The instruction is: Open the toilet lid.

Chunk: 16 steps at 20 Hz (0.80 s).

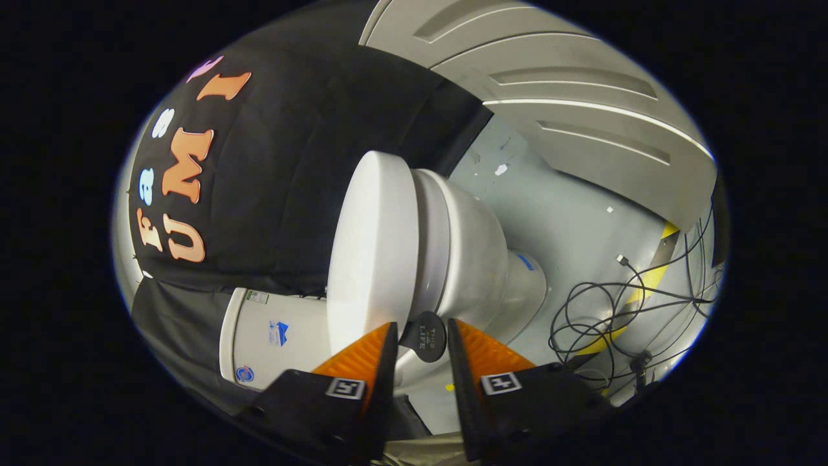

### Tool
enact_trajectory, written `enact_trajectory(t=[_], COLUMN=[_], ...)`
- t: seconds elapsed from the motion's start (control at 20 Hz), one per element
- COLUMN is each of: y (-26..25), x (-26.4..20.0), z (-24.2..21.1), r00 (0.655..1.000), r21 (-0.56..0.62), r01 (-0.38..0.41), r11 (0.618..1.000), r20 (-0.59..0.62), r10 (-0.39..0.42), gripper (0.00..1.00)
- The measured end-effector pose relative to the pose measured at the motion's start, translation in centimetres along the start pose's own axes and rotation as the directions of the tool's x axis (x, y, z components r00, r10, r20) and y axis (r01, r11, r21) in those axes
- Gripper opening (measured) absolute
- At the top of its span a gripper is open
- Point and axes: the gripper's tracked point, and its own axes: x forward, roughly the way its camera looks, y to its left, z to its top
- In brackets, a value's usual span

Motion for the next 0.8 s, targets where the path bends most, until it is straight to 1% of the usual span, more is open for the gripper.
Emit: enact_trajectory(t=[0.05, 0.15, 0.2, 0.25, 0.3, 0.35, 0.45, 0.5, 0.55, 0.6, 0.65, 0.8], y=[0.1, 0.1, -0.4, -0.8, -0.4, -0.3, -0.2, 0.2, 0.1, 0.2, 0.4, 0.4], x=[0.1, 0.6, 0.7, 0.2, 1.0, 0.9, 0.8, 0.3, 0.3, 0.2, 0.6, 0.1], z=[-0.3, -0.5, -0.5, 0.1, -0.1, -0.2, 0.5, 0.4, 0.1, 0.6, 0.3, 0.2], r00=[1.000, 1.000, 1.000, 1.000, 1.000, 1.000, 0.999, 0.999, 0.999, 0.998, 0.999, 0.999], r21=[0.006, -0.001, -0.010, 0.019, 0.051, 0.061, 0.087, 0.077, 0.046, 0.046, 0.032, 0.010], r01=[-0.003, -0.005, 0.013, 0.024, 0.017, 0.004, -0.024, -0.024, -0.023, -0.026, -0.024, -0.003], r11=[1.000, 1.000, 1.000, 1.000, 0.999, 0.998, 0.996, 0.997, 0.999, 0.999, 0.999, 1.000], r20=[-0.014, -0.019, -0.016, -0.001, 0.011, 0.008, 0.031, 0.041, 0.033, 0.055, 0.041, 0.045], r10=[0.003, 0.005, -0.013, -0.024, -0.017, -0.005, 0.022, 0.021, 0.022, 0.023, 0.023, 0.002], gripper=[0.47, 0.47, 0.47, 0.37, 0.26, 0.22, 0.22, 0.12, 0.12, 0.12, 0.08, 0.08])
